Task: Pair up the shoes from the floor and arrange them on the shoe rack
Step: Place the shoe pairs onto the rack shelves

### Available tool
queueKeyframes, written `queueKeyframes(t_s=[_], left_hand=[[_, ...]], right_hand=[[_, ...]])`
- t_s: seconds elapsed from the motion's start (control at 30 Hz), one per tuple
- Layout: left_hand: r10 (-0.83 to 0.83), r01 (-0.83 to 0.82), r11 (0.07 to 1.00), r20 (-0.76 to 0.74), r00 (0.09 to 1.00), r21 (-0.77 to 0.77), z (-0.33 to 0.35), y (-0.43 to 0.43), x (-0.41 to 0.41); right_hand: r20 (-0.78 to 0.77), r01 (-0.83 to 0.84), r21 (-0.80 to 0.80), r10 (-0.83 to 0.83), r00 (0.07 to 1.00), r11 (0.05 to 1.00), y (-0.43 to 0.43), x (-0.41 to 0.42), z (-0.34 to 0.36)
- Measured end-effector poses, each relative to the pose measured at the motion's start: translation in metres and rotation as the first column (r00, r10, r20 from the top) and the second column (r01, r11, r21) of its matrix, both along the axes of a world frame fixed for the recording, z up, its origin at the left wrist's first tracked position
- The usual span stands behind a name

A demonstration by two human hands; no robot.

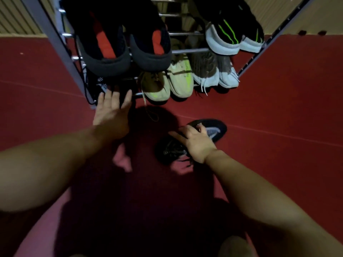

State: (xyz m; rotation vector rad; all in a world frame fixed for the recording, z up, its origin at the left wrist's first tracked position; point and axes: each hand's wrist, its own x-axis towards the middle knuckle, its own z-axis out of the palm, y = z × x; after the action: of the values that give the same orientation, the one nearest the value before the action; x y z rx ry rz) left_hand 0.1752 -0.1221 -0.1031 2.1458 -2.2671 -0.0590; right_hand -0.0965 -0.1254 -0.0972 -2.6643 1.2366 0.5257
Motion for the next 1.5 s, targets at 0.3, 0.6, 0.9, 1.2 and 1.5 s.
queueKeyframes(t_s=[0.3,0.6,0.9,1.2,1.5], left_hand=[[0.229,-0.265,0.923,0.154,0.961,0.278,-0.006,-0.018,0.011],[0.275,-0.303,0.929,0.15,0.95,0.211,0.003,-0.038,0.004],[0.15,-0.123,0.968,-0.115,0.982,0.219,0.009,0.027,0.007],[-0.133,0.121,0.979,0.06,0.989,0.166,0.023,0.08,0.008],[-0.129,0.125,0.991,-0.156,0.979,-0.04,0.031,0.068,0.027]], right_hand=[[-0.239,0.009,0.1,0.015,0.971,0.995,0.006,0.014,0.015],[-0.146,0.159,0.2,-0.131,0.981,0.967,0.011,0.021,0.024],[0.385,0.433,0.702,-0.814,0.436,0.565,-0.015,0.091,0.031],[0.001,0.134,0.991,-0.999,0.048,0.008,0.006,0.163,0.003],[0.194,0.308,0.903,-0.925,0.327,0.299,-0.022,0.046,0.057]])
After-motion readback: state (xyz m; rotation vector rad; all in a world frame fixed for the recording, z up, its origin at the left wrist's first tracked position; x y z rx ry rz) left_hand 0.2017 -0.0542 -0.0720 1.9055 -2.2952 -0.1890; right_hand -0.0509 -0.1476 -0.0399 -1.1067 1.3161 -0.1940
